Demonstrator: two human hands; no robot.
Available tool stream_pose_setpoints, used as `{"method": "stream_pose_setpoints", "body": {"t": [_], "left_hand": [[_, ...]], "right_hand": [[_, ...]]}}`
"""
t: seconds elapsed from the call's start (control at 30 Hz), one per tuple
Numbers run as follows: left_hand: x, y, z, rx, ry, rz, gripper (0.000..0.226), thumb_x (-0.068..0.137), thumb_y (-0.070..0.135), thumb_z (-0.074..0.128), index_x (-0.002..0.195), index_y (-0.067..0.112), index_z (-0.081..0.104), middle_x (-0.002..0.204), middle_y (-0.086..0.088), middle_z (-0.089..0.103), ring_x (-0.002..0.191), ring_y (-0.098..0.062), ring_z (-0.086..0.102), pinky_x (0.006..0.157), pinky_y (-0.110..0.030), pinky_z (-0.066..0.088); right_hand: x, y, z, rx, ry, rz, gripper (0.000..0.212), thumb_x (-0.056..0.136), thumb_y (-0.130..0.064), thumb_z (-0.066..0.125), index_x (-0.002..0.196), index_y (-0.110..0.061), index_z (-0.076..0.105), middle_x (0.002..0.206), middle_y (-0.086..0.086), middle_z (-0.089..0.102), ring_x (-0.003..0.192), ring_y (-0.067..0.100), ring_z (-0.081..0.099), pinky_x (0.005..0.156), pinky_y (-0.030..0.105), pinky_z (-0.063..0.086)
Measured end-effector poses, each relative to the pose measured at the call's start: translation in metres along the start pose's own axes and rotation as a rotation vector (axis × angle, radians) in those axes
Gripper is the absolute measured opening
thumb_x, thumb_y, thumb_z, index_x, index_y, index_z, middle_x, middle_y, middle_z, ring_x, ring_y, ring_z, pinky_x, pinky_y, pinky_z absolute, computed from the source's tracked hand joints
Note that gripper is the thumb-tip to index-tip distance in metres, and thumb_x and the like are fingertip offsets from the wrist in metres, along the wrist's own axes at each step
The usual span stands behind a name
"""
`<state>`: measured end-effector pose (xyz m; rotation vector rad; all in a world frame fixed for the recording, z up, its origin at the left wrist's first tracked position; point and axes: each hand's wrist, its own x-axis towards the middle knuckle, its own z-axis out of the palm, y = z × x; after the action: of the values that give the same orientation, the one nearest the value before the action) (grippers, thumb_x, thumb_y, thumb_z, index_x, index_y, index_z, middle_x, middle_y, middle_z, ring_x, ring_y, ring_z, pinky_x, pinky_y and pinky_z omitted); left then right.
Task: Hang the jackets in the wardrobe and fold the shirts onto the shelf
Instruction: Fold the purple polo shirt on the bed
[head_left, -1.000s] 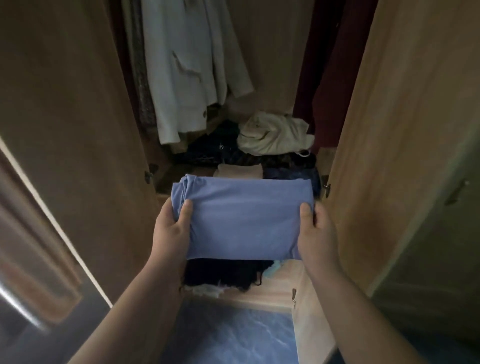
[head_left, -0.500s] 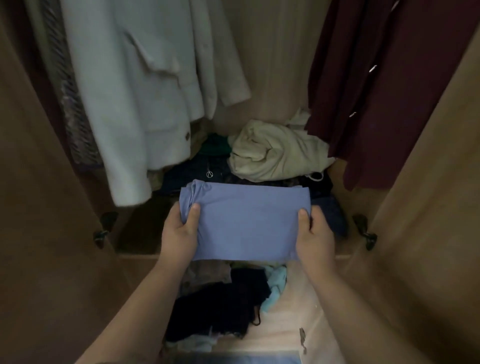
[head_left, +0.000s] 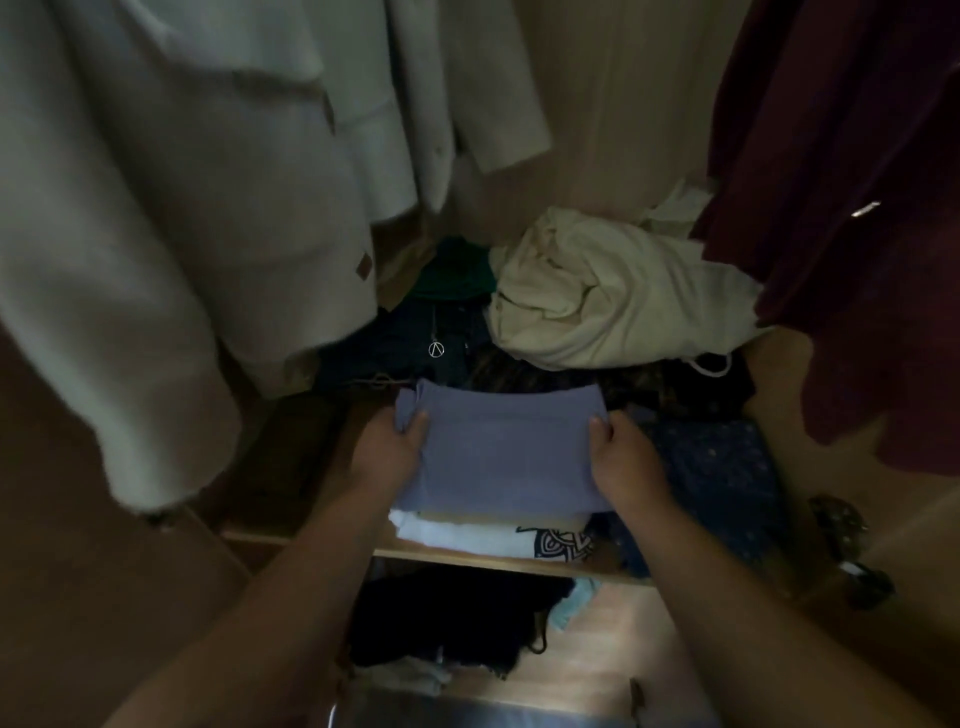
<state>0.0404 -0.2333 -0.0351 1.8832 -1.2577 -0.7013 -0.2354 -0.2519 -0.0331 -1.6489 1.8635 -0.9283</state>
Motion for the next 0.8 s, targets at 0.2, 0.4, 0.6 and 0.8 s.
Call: {"method": "stream_pose_setpoints", "body": {"t": [0.2, 0.4, 0.6, 0.8], "left_hand": [[0.011, -0.01, 0.022, 0.288, 0.024, -0.075, 0.053, 0.095, 0.052, 0.055, 0.12, 0.005, 0.062, 0.115, -0.019, 0.067, 0.104, -0.036, 0.063, 0.09, -0.037, 0.05], [0.002, 0.005, 0.017, 0.418, 0.148, 0.021, 0.057, 0.094, 0.05, 0.052, 0.131, 0.008, 0.044, 0.13, -0.019, 0.051, 0.119, -0.037, 0.051, 0.094, -0.042, 0.044], [-0.018, 0.016, 0.033, 0.684, -0.097, 0.566, 0.079, 0.085, 0.065, 0.011, 0.152, 0.029, 0.033, 0.163, -0.002, 0.024, 0.151, -0.025, 0.014, 0.122, -0.047, 0.013], [-0.016, -0.01, 0.047, 0.819, -0.247, 0.488, 0.083, 0.083, 0.069, -0.001, 0.156, 0.036, 0.018, 0.164, -0.002, 0.02, 0.152, -0.023, 0.013, 0.121, -0.05, 0.009]], "right_hand": [[0.01, 0.034, 0.024, -0.075, -0.106, 0.153, 0.043, 0.104, -0.044, 0.039, 0.071, -0.016, 0.043, 0.063, 0.005, 0.044, 0.054, 0.02, 0.043, 0.047, 0.031, 0.025], [0.006, 0.014, 0.005, -0.092, -0.006, 0.066, 0.03, 0.101, -0.041, 0.047, 0.099, -0.012, 0.054, 0.092, 0.011, 0.059, 0.083, 0.028, 0.059, 0.07, 0.039, 0.051], [-0.011, -0.012, 0.022, -0.527, 0.105, -0.622, 0.052, 0.096, -0.042, 0.039, 0.138, -0.016, 0.055, 0.143, 0.011, 0.052, 0.133, 0.033, 0.044, 0.108, 0.049, 0.04], [-0.01, 0.008, 0.054, -0.687, -0.267, -0.405, 0.102, 0.079, -0.074, -0.024, 0.157, -0.027, 0.022, 0.161, 0.005, 0.028, 0.146, 0.027, 0.025, 0.119, 0.044, 0.021]]}}
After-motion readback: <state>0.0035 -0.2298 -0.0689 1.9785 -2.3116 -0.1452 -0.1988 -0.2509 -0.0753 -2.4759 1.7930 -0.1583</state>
